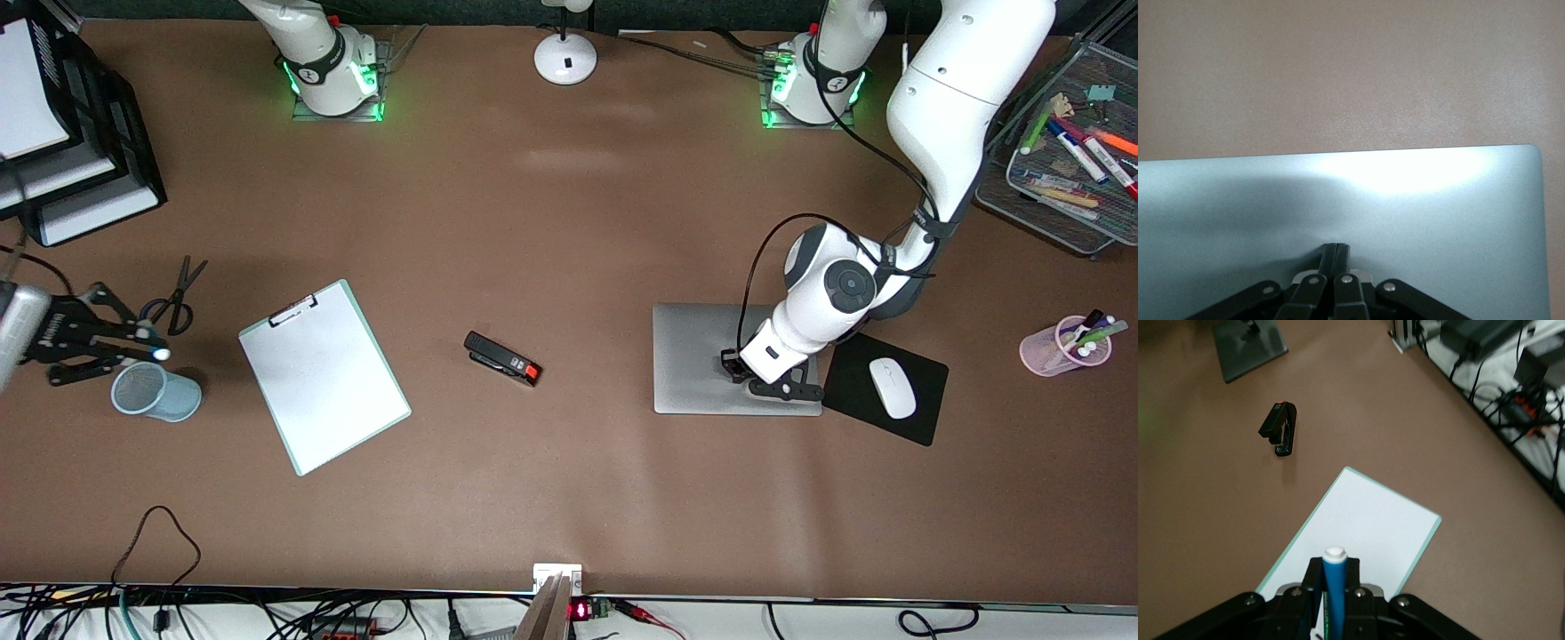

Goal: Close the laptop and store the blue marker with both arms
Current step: 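Lift the marker toward the blue cup while the left gripper pushes the lid shut, then lower the marker into the blue cup while the left gripper rises off the laptop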

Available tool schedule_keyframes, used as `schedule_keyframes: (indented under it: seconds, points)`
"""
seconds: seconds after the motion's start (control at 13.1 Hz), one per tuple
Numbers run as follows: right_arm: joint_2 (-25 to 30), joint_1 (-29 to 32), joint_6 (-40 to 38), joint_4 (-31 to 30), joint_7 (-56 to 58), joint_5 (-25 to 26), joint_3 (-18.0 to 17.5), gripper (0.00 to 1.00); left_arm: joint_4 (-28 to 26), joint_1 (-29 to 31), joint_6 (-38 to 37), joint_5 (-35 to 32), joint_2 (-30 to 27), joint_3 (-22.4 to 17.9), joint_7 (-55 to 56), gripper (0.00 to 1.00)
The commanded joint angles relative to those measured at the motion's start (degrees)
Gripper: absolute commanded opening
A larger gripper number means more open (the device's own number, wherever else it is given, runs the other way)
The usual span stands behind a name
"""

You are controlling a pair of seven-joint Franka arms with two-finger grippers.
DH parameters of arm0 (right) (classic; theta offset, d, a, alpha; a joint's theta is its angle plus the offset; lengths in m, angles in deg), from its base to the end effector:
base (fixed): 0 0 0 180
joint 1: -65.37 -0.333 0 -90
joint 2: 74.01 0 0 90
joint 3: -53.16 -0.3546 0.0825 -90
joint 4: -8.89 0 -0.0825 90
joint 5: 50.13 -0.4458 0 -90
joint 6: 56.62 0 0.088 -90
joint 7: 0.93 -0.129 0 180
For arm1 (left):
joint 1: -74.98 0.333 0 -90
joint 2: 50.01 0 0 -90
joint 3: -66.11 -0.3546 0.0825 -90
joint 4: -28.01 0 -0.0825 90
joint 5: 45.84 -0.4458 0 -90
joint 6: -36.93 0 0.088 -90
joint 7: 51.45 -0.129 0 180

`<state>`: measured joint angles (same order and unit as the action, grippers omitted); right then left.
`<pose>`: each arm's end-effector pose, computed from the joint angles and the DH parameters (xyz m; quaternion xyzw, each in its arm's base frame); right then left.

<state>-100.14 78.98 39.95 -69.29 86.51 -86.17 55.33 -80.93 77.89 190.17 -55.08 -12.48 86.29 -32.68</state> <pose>0.7494 -0.1342 0.4660 -0.8034 -0.5126 -0.1923 0.2342 0.6759 -0.2050 0.1463 0.9946 -0.0137 0.0600 0.0836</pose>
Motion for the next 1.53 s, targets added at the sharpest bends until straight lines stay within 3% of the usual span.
schedule_keyframes:
  seconds: [0.0,0.23,0.38,0.69,1.0,1.07,1.15,1.22,1.3,1.45]
  points:
    - [-2.77,4.83,-1.83,1.81,12.70,-7.09,-0.58,0.00,1.45,-0.45,0.13,-2.27,0.87,-0.67,-0.06,0.00]
    - [-6.46,8.09,-2.01,1.90,27.02,-12.90,-0.58,0.00,1.45,-0.19,-0.05,-2.27,0.52,-0.59,0.20,0.00]
    - [-9.10,10.28,-2.01,1.90,35.13,-16.59,-0.58,0.00,1.45,-0.01,-4.15,-2.27,-2.62,-0.41,0.03,0.00]
    - [-12.62,12.75,-2.18,1.90,44.02,-19.15,-0.67,0.00,3.81,-0.01,-22.59,-2.36,-11.59,0.12,-1.28,0.01]
    - [-15.69,14.86,-2.36,1.81,48.95,-20.21,-0.84,0.00,11.71,0.34,-43.77,-1.66,-16.96,0.56,-6.73,0.09]
    - [-16.40,15.30,-2.70,1.90,49.74,-20.38,-0.93,0.00,13.74,0.34,-48.26,-1.66,-17.58,0.56,-7.08,0.19]
    - [-17.27,15.57,-3.14,1.90,50.36,-20.47,-0.93,0.00,15.76,0.34,-52.65,-1.66,-18.37,0.73,-8.04,0.47]
    - [-18.07,16.18,-3.23,1.81,51.41,-21.69,-0.93,0.00,16.82,0.52,-54.61,-1.39,-19.16,0.82,-9.53,0.88]
    - [-19.12,16.36,-3.32,1.81,52.64,-22.75,-0.93,0.00,17.09,0.60,-54.72,-0.78,-20.21,0.82,-9.72,1.00]
    - [-20.44,16.88,-3.41,1.81,53.27,-23.54,-0.93,0.00,18.84,0.69,-55.15,-0.16,-21.01,0.73,-10.42,1.00]
